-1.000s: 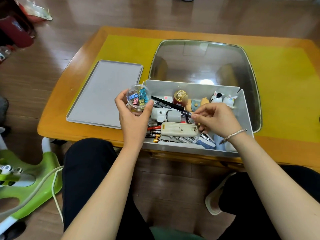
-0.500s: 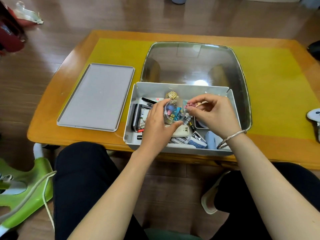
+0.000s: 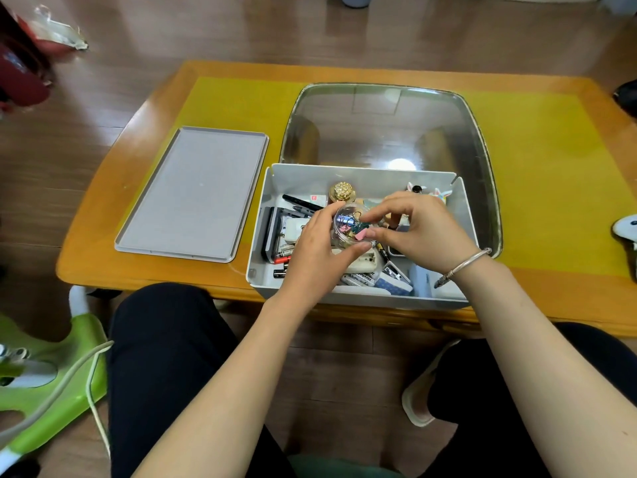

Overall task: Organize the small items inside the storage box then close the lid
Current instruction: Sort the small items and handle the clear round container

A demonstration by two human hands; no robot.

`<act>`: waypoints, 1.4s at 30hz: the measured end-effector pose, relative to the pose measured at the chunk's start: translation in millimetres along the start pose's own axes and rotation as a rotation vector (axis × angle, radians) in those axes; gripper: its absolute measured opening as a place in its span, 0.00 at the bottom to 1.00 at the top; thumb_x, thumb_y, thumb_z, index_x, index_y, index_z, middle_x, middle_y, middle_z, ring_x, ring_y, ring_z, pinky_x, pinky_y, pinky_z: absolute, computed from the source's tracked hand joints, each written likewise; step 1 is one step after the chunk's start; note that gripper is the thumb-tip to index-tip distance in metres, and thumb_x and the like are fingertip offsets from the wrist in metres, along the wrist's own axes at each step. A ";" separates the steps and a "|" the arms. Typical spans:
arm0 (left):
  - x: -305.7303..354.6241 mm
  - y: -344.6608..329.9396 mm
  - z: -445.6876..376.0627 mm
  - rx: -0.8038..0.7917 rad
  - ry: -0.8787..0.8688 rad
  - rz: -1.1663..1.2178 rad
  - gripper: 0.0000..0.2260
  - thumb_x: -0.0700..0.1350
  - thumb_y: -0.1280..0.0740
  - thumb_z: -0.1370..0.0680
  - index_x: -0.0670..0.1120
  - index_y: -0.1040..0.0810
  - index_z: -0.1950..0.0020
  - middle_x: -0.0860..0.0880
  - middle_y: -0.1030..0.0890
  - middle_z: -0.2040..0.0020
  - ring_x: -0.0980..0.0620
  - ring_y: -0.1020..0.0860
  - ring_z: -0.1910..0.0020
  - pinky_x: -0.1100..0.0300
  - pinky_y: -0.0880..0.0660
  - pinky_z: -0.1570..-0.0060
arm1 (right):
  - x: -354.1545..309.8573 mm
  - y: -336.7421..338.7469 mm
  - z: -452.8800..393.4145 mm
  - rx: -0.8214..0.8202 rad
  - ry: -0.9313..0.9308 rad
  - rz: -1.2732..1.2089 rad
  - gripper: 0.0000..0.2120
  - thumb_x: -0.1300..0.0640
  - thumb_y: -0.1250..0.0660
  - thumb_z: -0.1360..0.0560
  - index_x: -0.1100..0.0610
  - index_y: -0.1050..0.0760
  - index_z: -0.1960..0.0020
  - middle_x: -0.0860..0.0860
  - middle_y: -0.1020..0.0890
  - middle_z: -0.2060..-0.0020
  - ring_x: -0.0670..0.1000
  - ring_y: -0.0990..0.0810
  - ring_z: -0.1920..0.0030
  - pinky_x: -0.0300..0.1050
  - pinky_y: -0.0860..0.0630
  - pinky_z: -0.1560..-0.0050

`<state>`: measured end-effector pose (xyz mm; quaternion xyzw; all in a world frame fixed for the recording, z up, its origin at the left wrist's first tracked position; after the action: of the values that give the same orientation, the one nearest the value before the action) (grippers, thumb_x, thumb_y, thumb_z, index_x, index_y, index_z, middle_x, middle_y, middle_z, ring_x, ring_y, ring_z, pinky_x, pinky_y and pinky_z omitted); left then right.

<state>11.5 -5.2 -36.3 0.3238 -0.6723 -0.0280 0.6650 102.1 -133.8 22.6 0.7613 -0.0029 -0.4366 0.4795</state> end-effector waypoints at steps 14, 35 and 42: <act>-4.7 -2.8 -0.7 -0.102 -0.026 -0.015 0.29 0.52 0.27 0.28 0.50 0.33 0.30 0.54 0.28 0.35 0.59 0.29 0.39 0.66 0.32 0.42 | -2.1 -9.1 0.4 -0.091 0.040 0.084 0.05 0.56 0.29 0.28 0.51 0.16 0.53 0.40 0.23 0.68 0.45 0.27 0.66 0.39 0.33 0.60; -7.1 -1.3 -1.8 -0.120 -0.029 0.008 0.29 0.50 0.26 0.28 0.51 0.33 0.30 0.53 0.26 0.38 0.58 0.25 0.44 0.68 0.28 0.48 | 1.7 -4.9 0.6 -0.151 -0.026 0.044 0.00 0.54 0.26 0.31 0.50 0.17 0.60 0.49 0.26 0.67 0.49 0.27 0.62 0.47 0.27 0.58; -9.9 -2.3 -3.0 -0.125 -0.003 0.031 0.27 0.50 0.27 0.28 0.52 0.32 0.32 0.54 0.24 0.40 0.59 0.25 0.45 0.72 0.30 0.52 | -0.3 -7.4 0.5 -0.181 0.025 0.128 0.03 0.53 0.29 0.28 0.51 0.17 0.57 0.50 0.28 0.63 0.50 0.29 0.59 0.46 0.31 0.57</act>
<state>14.3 -1.2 -45.7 0.2714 -0.6752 -0.0600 0.6833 98.5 -130.1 17.3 0.7185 -0.0062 -0.3939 0.5731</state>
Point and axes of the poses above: each hand's wrist, its own z-axis away from the middle knuckle, its own y-axis out of the back of the hand, x = y × z, the point moved 2 cm from there along -z, towards the middle knuckle
